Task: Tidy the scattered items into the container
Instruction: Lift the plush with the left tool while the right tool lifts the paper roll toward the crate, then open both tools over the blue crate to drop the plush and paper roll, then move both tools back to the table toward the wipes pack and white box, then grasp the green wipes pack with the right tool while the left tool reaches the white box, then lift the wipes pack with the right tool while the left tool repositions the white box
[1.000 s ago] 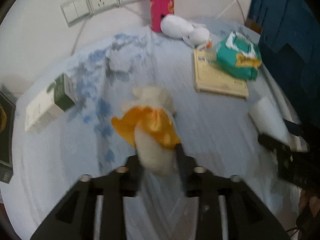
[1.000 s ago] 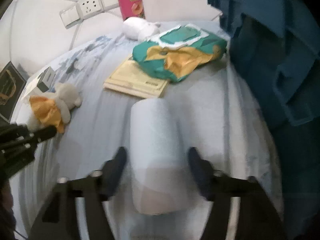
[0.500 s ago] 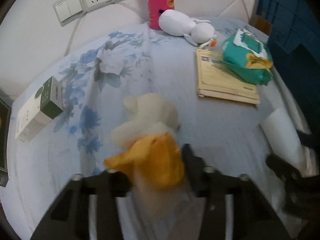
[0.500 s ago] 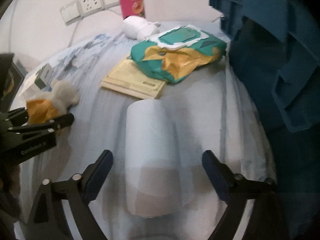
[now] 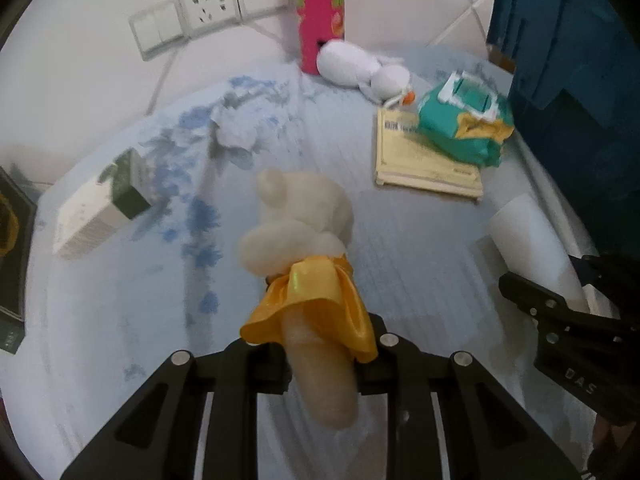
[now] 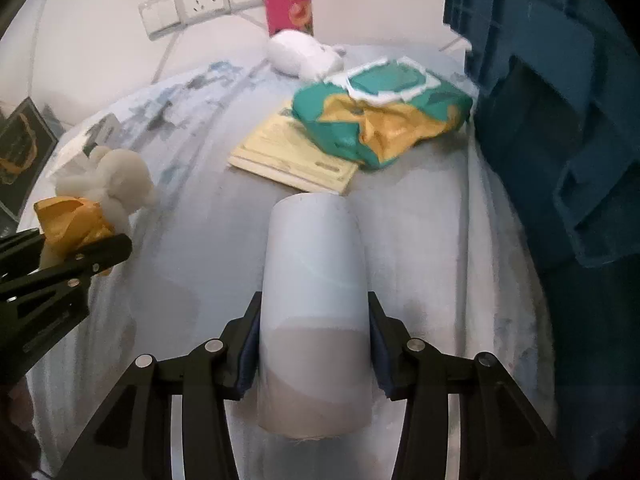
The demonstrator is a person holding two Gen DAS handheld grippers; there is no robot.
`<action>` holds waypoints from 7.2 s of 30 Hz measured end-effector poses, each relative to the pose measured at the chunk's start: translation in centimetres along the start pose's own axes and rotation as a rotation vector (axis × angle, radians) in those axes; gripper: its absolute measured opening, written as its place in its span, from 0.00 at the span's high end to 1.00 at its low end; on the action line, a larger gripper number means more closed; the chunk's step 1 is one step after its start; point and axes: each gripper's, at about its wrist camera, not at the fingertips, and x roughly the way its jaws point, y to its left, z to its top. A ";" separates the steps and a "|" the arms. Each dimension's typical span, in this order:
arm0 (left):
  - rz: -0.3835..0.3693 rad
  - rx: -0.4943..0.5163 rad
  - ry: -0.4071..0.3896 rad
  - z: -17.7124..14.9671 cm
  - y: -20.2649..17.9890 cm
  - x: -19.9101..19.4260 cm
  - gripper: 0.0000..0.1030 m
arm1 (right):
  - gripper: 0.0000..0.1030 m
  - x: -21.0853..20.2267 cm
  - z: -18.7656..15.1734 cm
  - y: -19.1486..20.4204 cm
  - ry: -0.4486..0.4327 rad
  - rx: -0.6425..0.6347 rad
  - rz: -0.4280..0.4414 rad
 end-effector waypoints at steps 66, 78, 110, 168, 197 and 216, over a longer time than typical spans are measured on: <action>-0.230 0.199 -0.586 5.7 -34.9 -40.1 0.06 | 0.10 -48.2 -9.6 -26.6 -0.586 0.165 -0.304; -0.148 0.102 -0.584 3.7 -27.4 -39.7 0.06 | 0.00 -47.5 -8.6 -22.4 -0.604 0.140 -0.271; 0.164 -0.282 -0.223 -8.1 14.9 -25.6 0.06 | 0.00 -26.6 -0.1 10.1 -0.320 -0.045 -0.026; 0.232 -0.359 0.166 -10.0 20.9 -5.7 0.13 | 0.31 0.6 -0.3 8.3 0.163 -0.174 0.107; 0.328 -0.632 0.124 -18.3 21.8 -9.0 0.30 | 0.61 3.2 0.4 26.0 0.142 -0.553 0.395; 0.191 -0.590 0.089 -14.8 14.6 -10.8 0.18 | 0.32 -7.5 -3.2 15.0 -0.015 -0.286 0.337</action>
